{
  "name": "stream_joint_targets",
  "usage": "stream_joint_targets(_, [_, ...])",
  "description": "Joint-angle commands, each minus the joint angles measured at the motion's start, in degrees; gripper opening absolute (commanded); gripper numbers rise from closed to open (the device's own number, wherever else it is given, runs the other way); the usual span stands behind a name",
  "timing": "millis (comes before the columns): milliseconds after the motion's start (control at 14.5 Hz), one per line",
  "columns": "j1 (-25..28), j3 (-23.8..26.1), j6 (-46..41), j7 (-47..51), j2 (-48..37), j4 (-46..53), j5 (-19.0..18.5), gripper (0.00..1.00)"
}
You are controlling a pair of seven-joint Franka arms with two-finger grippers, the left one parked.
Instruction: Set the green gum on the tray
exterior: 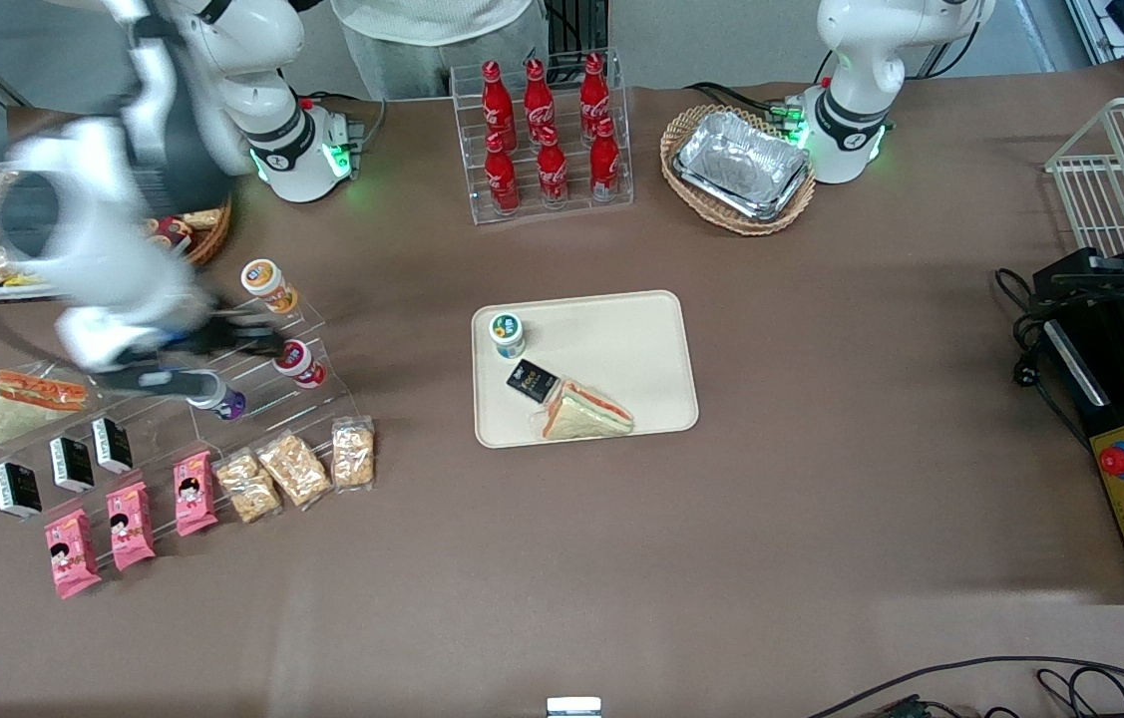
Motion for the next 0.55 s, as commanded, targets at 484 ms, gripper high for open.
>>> stream_joint_targets(484, [-4.0,-14.9,-9.7,-18.2,1.6,16.5,0.4,1.00])
